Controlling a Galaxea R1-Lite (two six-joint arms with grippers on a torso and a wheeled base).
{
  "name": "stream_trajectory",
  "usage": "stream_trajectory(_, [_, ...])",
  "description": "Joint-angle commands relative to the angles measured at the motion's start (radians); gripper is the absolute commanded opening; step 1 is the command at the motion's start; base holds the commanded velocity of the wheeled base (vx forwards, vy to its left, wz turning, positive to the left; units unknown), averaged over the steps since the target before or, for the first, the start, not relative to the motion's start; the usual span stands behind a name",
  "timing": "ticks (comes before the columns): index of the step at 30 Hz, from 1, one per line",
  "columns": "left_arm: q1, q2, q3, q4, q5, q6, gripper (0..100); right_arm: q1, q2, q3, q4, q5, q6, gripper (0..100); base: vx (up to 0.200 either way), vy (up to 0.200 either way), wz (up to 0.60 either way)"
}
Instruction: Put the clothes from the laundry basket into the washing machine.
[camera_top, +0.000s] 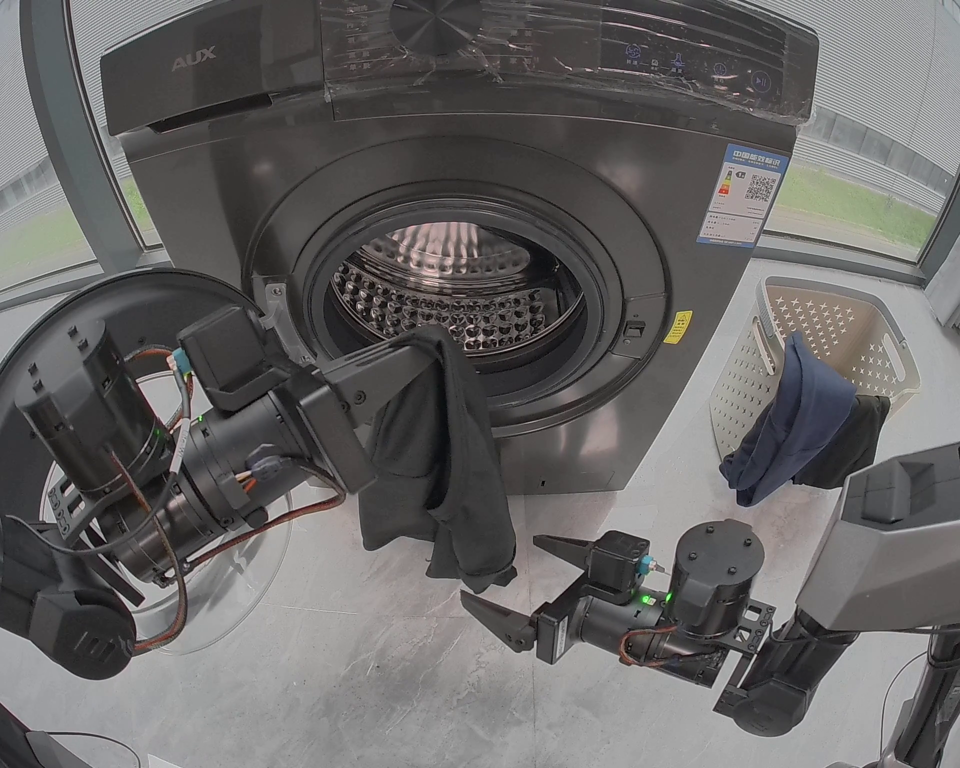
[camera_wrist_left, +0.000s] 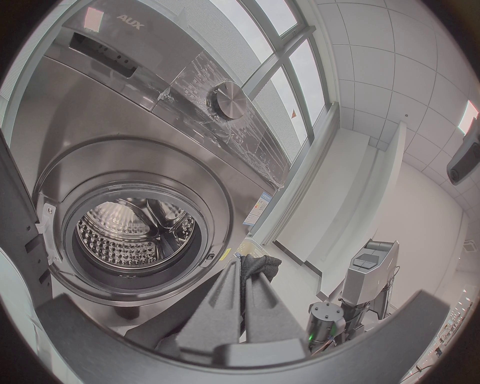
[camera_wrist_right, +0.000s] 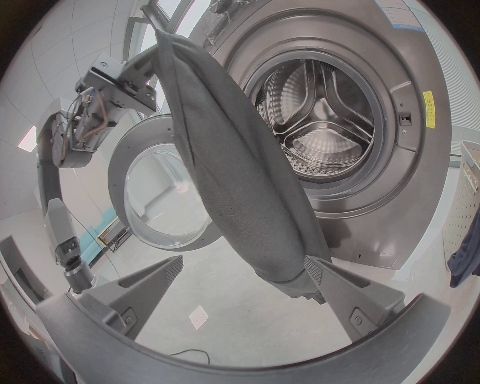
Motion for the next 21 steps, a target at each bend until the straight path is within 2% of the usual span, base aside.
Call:
stream_trajectory(1, [0.0, -0.003, 0.005, -0.011, 0.0, -0.001, 0, -0.032, 0.054, -0.057, -0.001, 0.0, 0.001, 100, 0.0, 0.0, 0.0])
stream_trajectory(5, [0.0, -0.014, 0.006, -0.009, 0.0, -0.001, 0, -0.078, 0.023, -0.074, 0.007, 0.003, -0.013, 100, 0.0, 0.0, 0.0])
stream_trajectory(10, [0.006, -0.003, 0.003, -0.011, -0.001, -0.001, 0, -0.09, -0.052, 0.002, 0.007, 0.04, -0.022, 100, 0.0, 0.0, 0.0])
stream_trajectory(14, [0.005, -0.001, 0.001, -0.011, -0.001, -0.001, 0, -0.096, -0.075, 0.058, -0.001, 0.046, -0.024, 100, 0.0, 0.0, 0.0])
stream_trajectory(18, [0.002, -0.001, 0.005, -0.011, -0.001, -0.001, 0, -0.127, -0.07, 0.056, -0.001, 0.064, -0.027, 100, 0.0, 0.0, 0.0])
stream_trajectory(21, [0.0, 0.002, 0.001, -0.009, -0.001, 0.001, 0, -0.133, -0.009, 0.005, 0.007, 0.078, -0.047, 100, 0.0, 0.0, 0.0])
